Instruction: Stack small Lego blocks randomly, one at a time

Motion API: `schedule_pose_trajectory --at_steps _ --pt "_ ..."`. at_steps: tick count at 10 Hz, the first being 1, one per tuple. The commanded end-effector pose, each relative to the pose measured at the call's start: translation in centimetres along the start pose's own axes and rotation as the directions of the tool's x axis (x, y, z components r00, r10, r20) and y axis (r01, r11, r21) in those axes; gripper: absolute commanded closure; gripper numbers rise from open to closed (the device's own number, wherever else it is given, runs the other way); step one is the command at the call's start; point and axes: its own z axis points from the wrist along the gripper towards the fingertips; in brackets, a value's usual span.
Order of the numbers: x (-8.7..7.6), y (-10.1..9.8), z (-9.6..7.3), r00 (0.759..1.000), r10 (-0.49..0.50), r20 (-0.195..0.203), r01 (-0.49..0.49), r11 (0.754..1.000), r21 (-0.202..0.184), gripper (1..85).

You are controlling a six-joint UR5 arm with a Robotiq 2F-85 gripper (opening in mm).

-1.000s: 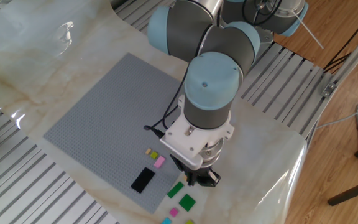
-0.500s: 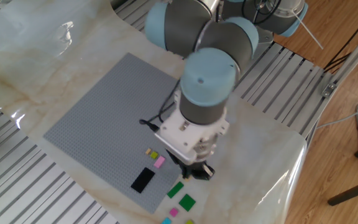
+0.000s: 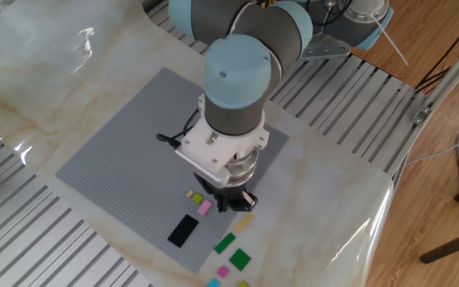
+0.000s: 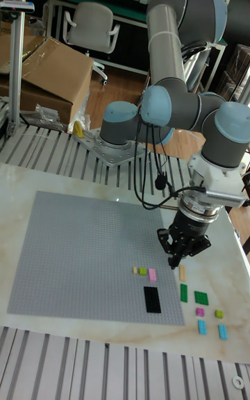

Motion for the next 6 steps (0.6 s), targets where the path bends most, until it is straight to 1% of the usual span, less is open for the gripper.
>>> schedule_pose_trajectory --at_steps 1,3,4,5,6 --pt "0.0 -1.4 -0.2 1.0 0.031 0.002 -0.031 0.999 0.018 84.3" --pt "0.2 -4.0 -0.2 0.999 -0.041 -0.002 0.041 0.999 0.021 84.3" --pt "0.1 -5.7 -0.2 0.997 -0.083 -0.009 0.083 0.996 0.027 84.3" --pt "0.0 -6.2 -0.2 0.995 -0.101 -0.007 0.101 0.995 0.01 84.3" --pt "0.0 -5.5 -0.2 0.996 -0.087 -0.003 0.087 0.996 -0.019 84.3"
